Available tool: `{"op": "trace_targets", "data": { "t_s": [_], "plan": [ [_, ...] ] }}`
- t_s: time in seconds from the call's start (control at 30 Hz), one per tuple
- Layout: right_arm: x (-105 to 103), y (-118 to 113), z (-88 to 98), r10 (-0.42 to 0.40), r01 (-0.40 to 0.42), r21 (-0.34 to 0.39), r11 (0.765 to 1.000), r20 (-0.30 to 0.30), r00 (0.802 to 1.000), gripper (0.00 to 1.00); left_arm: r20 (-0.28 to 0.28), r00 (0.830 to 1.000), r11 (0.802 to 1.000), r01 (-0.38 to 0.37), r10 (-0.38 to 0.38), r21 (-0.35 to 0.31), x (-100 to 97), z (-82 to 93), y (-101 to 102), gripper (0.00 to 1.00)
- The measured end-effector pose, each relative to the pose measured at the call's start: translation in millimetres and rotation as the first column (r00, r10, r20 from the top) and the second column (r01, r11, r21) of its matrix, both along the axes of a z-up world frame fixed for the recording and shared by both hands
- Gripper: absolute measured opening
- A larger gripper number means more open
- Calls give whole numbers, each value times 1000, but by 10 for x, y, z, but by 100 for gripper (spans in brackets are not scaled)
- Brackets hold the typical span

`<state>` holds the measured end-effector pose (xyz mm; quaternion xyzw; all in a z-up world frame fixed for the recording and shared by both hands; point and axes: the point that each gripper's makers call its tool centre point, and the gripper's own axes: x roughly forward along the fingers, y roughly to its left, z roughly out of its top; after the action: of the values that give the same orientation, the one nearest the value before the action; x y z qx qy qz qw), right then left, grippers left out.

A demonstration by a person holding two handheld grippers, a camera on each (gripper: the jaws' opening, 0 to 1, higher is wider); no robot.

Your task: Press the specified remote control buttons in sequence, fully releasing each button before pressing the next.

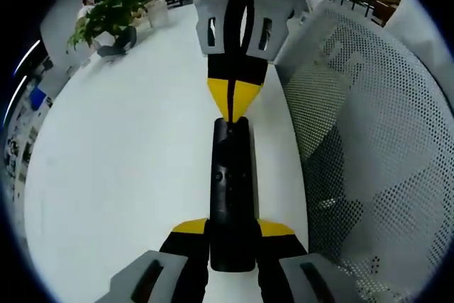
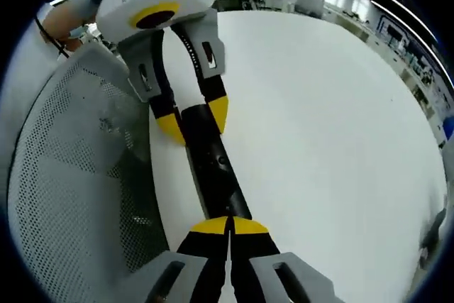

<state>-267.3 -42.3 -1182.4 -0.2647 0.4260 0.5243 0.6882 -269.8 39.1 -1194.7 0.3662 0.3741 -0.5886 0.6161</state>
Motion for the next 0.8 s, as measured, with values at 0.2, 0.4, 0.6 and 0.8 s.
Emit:
{"op": "trace_targets", "data": {
  "t_s": [0.2, 0.4, 0.6, 0.8],
  "plan": [
    [-22, 10, 12, 55, -53, -34, 998, 83, 995, 0, -1, 1000, 1000, -6, 6, 9, 0, -1, -2, 23],
    [1, 116, 34, 85, -84, -14, 996, 92, 992, 0, 1, 1000, 1000, 3, -3, 15, -3, 0, -3, 23],
    [-9, 91, -3, 166, -159, -66, 985, 131, 977, 0, 0, 1000, 1000, 13, -13, 27, -5, -2, -7, 23],
    [-8, 99, -14, 328, -303, -146, 942, 207, 922, 0, -7, 1000, 999, 15, -15, 29, -8, -3, -7, 23]
  ]
}}
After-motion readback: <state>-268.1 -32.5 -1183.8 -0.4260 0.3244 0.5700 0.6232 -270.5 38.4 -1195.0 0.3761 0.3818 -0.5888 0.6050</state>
